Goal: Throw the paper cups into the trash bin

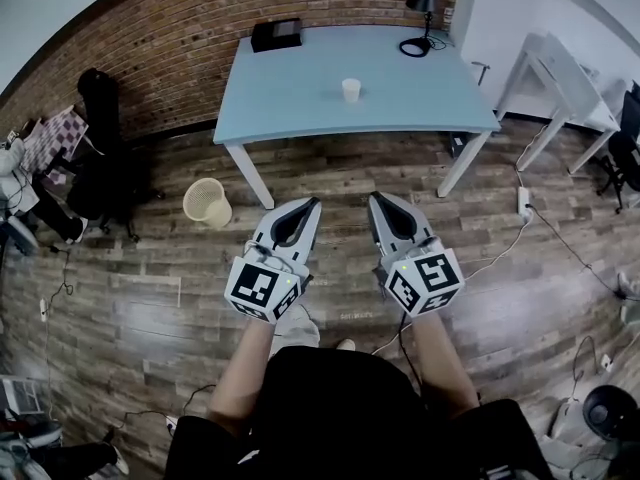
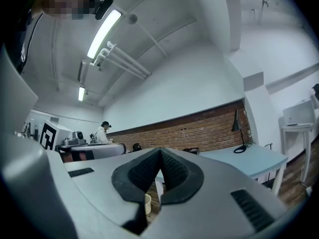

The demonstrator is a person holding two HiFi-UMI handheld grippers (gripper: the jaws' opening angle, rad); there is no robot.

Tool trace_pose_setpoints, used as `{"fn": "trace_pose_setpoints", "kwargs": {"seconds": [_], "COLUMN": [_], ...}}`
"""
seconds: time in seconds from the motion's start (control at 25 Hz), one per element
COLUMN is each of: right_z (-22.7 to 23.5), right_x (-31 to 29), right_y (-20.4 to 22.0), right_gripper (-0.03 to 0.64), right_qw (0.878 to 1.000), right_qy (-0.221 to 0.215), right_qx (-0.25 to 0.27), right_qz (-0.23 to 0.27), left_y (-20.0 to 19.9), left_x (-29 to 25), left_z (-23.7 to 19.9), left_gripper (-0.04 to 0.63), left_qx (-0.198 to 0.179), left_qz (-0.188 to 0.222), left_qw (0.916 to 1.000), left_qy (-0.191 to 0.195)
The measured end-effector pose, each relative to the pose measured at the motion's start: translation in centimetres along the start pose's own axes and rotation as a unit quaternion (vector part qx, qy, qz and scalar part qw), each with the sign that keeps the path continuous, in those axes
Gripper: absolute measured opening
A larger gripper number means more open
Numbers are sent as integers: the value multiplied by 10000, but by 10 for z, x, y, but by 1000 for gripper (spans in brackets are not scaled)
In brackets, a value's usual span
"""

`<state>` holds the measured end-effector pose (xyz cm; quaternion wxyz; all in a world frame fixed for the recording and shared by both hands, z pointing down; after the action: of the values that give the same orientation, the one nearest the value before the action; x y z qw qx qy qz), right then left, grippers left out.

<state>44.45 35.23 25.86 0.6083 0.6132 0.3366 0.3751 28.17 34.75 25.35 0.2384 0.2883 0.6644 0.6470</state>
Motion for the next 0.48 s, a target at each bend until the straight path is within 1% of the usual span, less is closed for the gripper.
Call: {"fn": "trace_pose_setpoints", "kwargs": {"seconds": [0.2, 0.48], "right_z": [4, 12], "right_x": [-6, -15], "right_y": [0, 9], "right_gripper": [5, 5], "right_qw": [10000, 9999], "right_qy": [-63, 5], "right_qx": [-33, -94], "right_qz": [3, -57], "left_y": [-1, -2], "left_x": [-3, -13], "left_z": [-5, -11], "left_gripper": [9, 9], "left_qx": [0, 14], "left_qz": [-25, 28], "left_qw": [9999, 10000], "left_qy": [-97, -20]}}
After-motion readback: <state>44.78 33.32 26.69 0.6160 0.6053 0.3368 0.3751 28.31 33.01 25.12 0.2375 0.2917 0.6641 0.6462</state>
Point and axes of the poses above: the fingertips, and each gripper's own axes: x backward along the fingers, z to its right, y out of its underside, the point moved 6 cm from there along x, backward along the fingers, and after that the axes turned 6 degrees about x, right-handed, at the moved point
